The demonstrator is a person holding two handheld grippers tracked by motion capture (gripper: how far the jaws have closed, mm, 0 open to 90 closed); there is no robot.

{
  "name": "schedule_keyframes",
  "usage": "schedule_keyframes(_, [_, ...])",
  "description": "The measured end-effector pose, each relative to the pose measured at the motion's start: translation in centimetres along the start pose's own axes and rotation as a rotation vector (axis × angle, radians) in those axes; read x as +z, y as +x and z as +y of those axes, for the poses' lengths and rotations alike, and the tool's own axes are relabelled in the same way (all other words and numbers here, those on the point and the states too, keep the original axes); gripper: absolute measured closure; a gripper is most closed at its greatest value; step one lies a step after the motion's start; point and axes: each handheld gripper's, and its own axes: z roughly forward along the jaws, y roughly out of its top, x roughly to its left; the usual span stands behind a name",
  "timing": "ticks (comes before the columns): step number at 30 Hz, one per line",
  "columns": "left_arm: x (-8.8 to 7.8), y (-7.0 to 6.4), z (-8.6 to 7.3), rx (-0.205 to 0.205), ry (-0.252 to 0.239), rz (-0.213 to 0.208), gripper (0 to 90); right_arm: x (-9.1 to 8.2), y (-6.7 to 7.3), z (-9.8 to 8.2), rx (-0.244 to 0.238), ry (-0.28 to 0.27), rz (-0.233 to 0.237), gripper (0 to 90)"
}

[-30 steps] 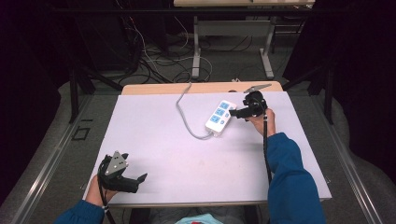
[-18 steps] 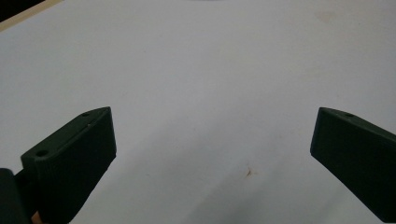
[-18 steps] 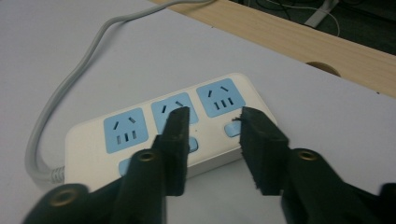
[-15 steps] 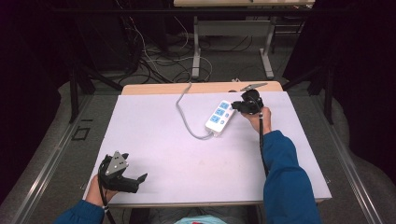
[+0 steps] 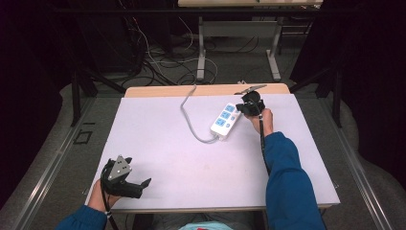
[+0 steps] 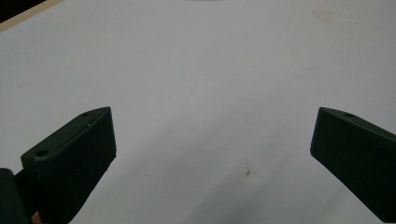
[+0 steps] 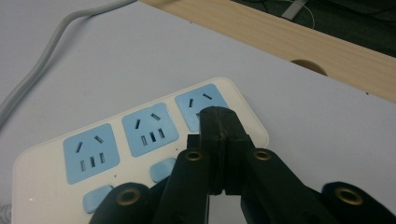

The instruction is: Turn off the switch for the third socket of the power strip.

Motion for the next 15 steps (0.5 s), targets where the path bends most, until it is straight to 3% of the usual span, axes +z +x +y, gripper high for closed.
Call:
schedule_keyframes(5, [0.0,0.0,0.0,0.003,0.000,0.001,0.2,0.8,0.0,-0.2,0.008,0.030,-0.034,90.0])
schedule_keyframes(15, [0.0,0.0,0.0,0.000,0.001,-0.002,0.2,1.9,0.1,-0.2,0.001,0.049,-0.046,90.0])
